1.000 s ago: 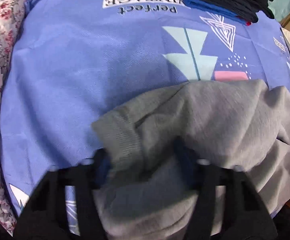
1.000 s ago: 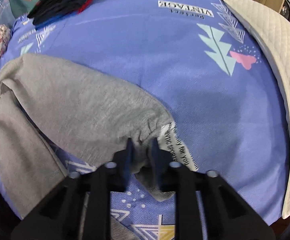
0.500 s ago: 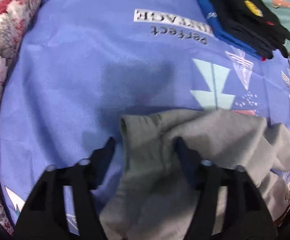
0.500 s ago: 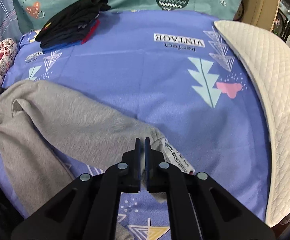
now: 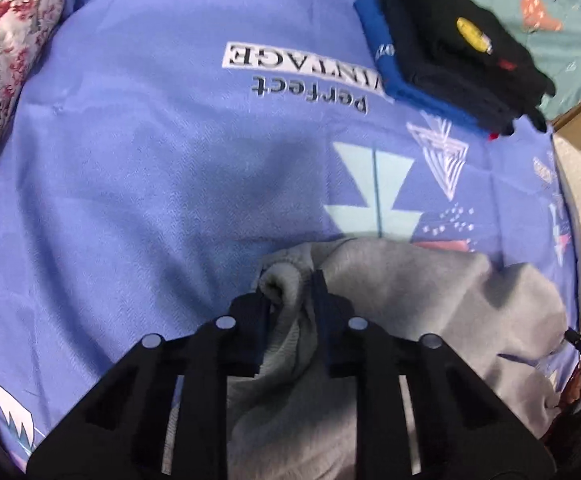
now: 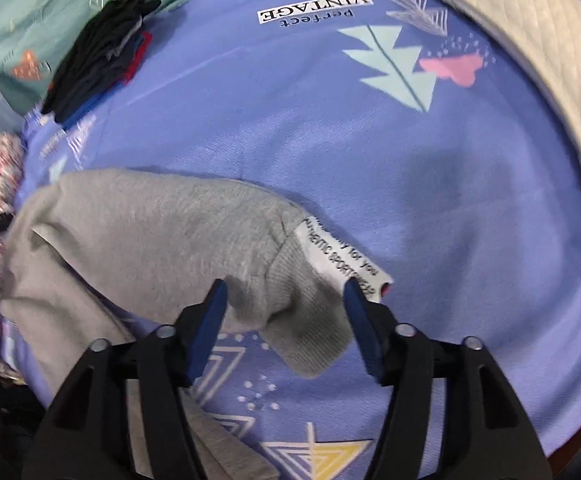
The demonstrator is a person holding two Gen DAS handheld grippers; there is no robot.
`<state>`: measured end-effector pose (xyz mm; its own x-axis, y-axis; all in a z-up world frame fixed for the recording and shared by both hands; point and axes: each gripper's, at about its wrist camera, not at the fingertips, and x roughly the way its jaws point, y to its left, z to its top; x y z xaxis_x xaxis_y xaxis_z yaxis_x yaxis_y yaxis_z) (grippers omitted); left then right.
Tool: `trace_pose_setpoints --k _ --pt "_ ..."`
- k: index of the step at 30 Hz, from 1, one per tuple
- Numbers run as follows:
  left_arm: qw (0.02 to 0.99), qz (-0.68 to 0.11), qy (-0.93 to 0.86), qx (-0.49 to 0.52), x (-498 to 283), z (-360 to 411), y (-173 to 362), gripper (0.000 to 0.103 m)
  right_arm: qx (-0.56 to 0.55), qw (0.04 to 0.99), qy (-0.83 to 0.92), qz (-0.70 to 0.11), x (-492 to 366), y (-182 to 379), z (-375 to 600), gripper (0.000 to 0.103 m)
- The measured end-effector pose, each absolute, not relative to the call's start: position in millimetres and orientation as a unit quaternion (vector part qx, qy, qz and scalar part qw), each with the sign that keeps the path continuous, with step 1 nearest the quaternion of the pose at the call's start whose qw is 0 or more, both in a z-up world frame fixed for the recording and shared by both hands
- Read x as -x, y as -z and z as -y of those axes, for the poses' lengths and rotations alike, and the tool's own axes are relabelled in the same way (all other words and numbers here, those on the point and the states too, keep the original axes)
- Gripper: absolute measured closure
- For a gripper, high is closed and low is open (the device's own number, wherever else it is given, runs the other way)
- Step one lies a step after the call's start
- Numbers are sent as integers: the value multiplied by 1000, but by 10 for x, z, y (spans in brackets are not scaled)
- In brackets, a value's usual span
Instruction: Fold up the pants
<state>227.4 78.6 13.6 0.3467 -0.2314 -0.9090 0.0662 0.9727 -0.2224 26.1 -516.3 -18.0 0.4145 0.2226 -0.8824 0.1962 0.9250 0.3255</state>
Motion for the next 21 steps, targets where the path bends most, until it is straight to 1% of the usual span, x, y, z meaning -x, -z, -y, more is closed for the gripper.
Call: trace_pose_setpoints --k 2,3,4,5,6,7,8,9,10,11,13,16,18,21 --pt "818 -565 90 60 -2252 -745 -120 83 -204 815 -5 -543 -310 241 5168 33" --pt "815 -570 90 57 -2300 -724 -67 83 -201 812 -3 -548 -340 283 5141 35" --pt "813 -573 87 53 -2302 -702 -49 75 -194 809 -5 -555 -369 329 5088 43" --pt "812 -576 82 50 -2343 -675 -10 57 -180 805 -13 -565 -395 376 4998 66" --pt "807 -582 81 54 -2399 -701 74 50 -164 809 -13 -565 -398 365 4916 69" --pt "800 -590 82 64 -2457 -718 127 46 -145 816 -8 -559 -391 327 4849 75" --pt "795 -596 83 78 -2503 -731 185 45 -128 822 -6 -554 -384 267 4774 82" --pt "798 -591 81 84 -2528 -746 201 47 -113 829 2 -547 -382 217 4737 84" --pt "804 -583 72 87 -2544 -757 177 71 -99 839 10 -535 -379 139 4706 85" --pt "810 -577 58 85 -2535 -794 129 80 -81 853 20 -515 -383 5 4674 86" --pt "816 -562 65 120 -2538 -896 20 82 -70 873 28 -482 -440 -240 4680 87" --pt "833 -521 78 170 -2506 -1098 -308 83 -66 906 29 -418 -544 -711 4731 89" --pt "855 -474 88 192 -2383 -1230 -685 83 -59 928 14 -367 -568 -1109 4734 90" --pt "885 -407 106 201 -2022 -1419 -1179 83 -31 947 0 -320 -451 -1412 4711 90"
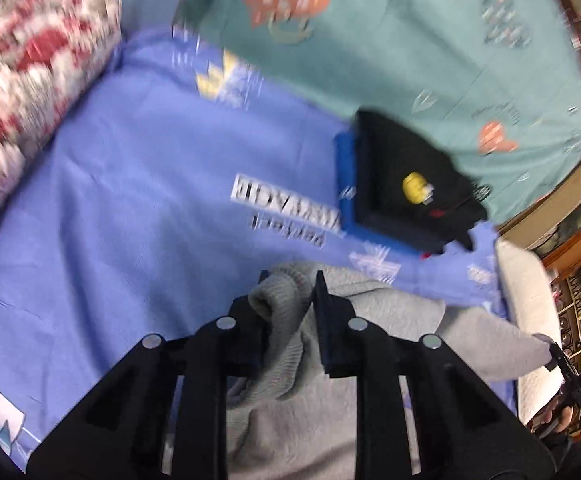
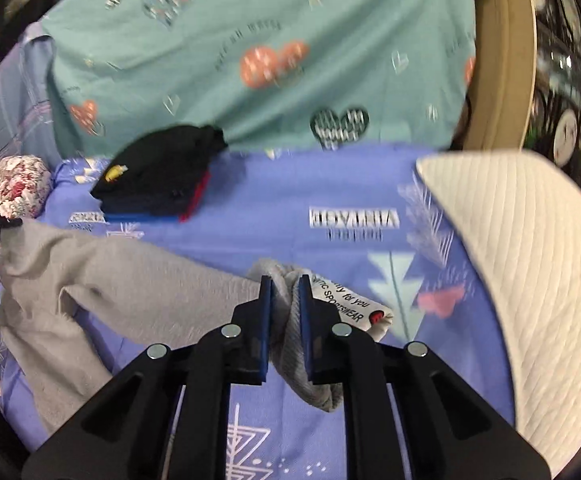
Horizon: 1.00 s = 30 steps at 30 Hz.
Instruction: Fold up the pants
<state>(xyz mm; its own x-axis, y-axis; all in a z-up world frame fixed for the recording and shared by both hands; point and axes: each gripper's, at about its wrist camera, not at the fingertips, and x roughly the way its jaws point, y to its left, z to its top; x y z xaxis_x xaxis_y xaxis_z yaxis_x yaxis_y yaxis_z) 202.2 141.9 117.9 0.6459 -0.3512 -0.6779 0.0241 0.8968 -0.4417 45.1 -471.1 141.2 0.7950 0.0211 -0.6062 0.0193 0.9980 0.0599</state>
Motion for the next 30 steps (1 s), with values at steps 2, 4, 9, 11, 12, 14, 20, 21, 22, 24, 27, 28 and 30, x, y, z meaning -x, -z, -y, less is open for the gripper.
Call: trace_pose_setpoints --k 2,4,9,11,12,14,20,21,22,24,27,28,30 --pt "891 -395 101 202 -1887 -1498 -1213 82 -15 941 9 -338 -444 -1299 4792 86" --pt "882 -426 87 184 -1886 -1525 -1012 82 5 902 30 -430 -577 -835 4905 54" --pt "853 -490 50 174 -1880 -1599 -414 82 -50 850 63 -521 -519 -25 5243 52" --pt "851 -489 44 188 -1824 -1700 -374 82 -95 852 50 -513 -492 -36 5342 51" --pt "851 -487 46 192 -1801 -1724 -380 82 -112 853 44 -509 -497 -57 5382 51" --pt "854 -481 50 193 -1773 -1729 -449 82 -146 854 40 -498 -579 -129 5451 47" --pt "860 -478 54 169 -1733 -1591 -574 82 -213 836 32 -505 -1225 -78 5429 36" --pt "860 -479 51 167 -1746 -1581 -563 82 -213 829 34 -515 -1328 -10 5404 36" --pt "860 -480 49 167 -1761 -1584 -549 82 -204 819 41 -534 -1423 66 5349 36" --pt "858 -483 46 170 -1794 -1606 -522 82 -195 794 50 -574 -1599 257 5262 47" --pt "860 -477 44 173 -1842 -1636 -537 82 -195 810 35 -552 -1698 138 5197 99" --pt "865 -468 43 175 -1859 -1652 -582 82 -189 826 31 -530 -1708 14 5197 100" --pt "876 -445 42 182 -1925 -1666 -703 82 -197 853 23 -483 -1737 -250 5259 101"
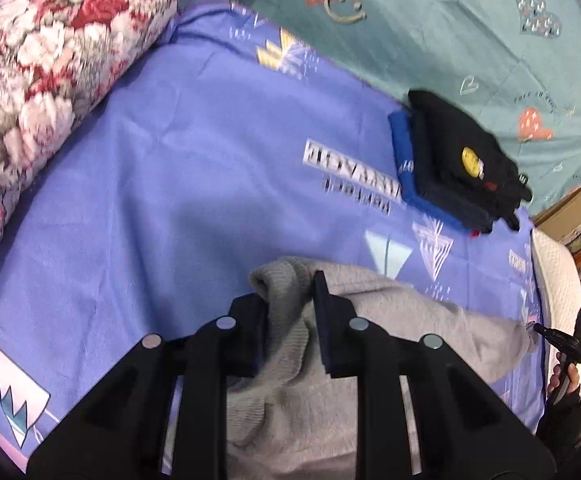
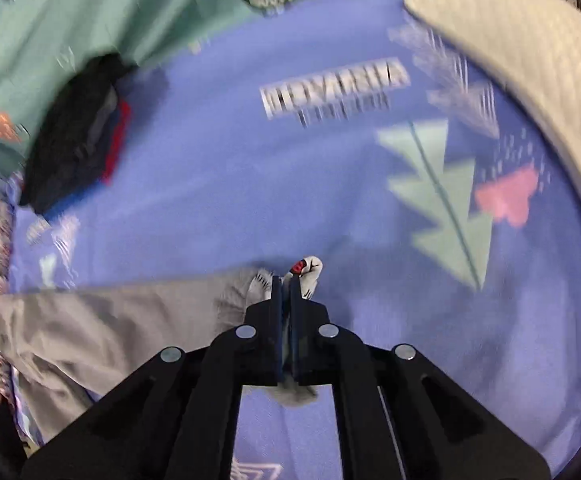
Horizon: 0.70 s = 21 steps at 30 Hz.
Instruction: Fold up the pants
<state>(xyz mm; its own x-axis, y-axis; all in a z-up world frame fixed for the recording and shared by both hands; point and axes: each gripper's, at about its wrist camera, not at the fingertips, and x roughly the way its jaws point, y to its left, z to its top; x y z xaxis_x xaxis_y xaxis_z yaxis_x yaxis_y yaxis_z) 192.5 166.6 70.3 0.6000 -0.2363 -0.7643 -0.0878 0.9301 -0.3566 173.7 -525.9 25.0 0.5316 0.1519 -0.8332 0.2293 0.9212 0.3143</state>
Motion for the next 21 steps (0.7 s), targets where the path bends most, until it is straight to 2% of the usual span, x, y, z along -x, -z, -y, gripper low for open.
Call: trace_pose_setpoints --k 5,10,12,17,19,21 --pt "893 -409 46 181 -2240 -1557 -910 82 -213 891 33 -401 -1956 -754 5421 101" --pt "893 -405 45 189 -2493 -1561 -840 82 -227 907 46 -352 -2024 -941 5543 101" --pt "888 -424 35 176 -2609 -1576 -665 82 -221 901 62 -368 -2107 -809 5587 101" --pt "856 -490 -16 166 -3031 -1602 -16 81 -197 868 101 -445 -2505 -69 5601 101" --pt "857 -487 -27 167 -3086 -1569 28 81 -186 868 111 -447 -2572 25 5578 101" --pt "862 -476 -22 172 -3083 -1557 -90 81 -198 880 106 -419 -2575 -126 5630 101"
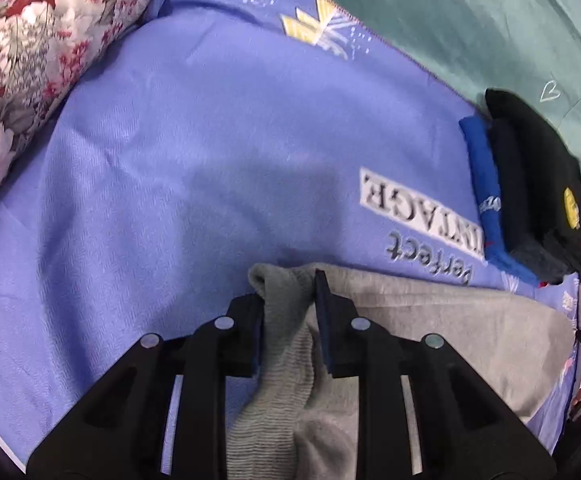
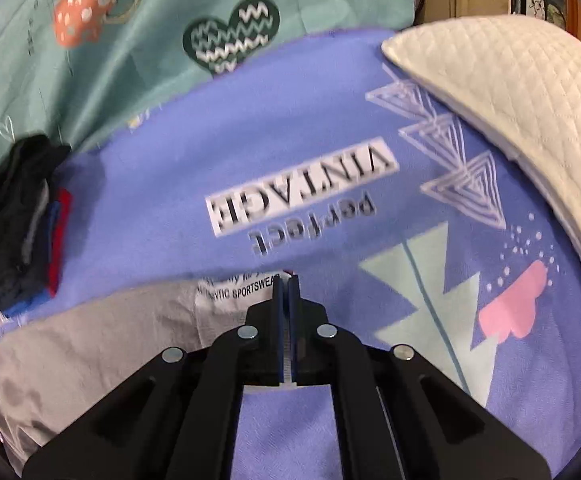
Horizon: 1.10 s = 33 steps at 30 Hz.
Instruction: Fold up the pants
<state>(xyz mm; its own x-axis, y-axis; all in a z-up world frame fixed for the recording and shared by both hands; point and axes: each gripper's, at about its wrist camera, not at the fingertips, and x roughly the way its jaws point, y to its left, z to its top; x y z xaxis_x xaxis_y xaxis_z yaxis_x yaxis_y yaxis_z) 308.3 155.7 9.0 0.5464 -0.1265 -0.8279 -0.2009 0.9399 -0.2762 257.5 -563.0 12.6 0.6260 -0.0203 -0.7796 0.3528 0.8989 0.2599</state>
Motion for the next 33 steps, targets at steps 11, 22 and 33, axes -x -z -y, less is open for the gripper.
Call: trace_pose_setpoints --k 11,22,33 --pt "846 -506 -48 159 -2992 -1710 -138 26 -198 864 122 -446 -2122 -290 5707 57" --pt "840 -508 -14 192 -1019 -1928 -465 9 -217 875 22 -433 331 -551 5281 1" --pt "831 -517 15 204 -1009 -1406 100 74 -232 852 43 -467 1714 -135 5069 1"
